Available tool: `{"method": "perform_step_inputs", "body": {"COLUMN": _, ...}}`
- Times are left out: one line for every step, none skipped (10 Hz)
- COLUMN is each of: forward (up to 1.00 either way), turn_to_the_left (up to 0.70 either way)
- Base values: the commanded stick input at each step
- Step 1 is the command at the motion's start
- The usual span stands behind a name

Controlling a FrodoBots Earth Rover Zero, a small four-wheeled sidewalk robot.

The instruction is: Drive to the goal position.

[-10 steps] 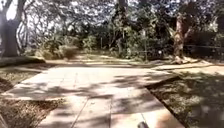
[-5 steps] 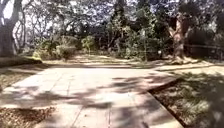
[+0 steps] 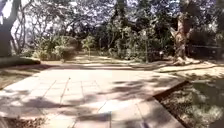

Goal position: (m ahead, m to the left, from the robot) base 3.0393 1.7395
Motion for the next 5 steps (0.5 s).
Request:
{"method": "perform_step_inputs", "body": {"forward": 0.50, "turn_to_the_left": 0.00}}
{"method": "perform_step_inputs", "body": {"forward": 0.50, "turn_to_the_left": 0.00}}
{"method": "perform_step_inputs", "body": {"forward": 0.50, "turn_to_the_left": 0.00}}
{"method": "perform_step_inputs", "body": {"forward": 0.50, "turn_to_the_left": 0.00}}
{"method": "perform_step_inputs", "body": {"forward": 0.50, "turn_to_the_left": 0.00}}
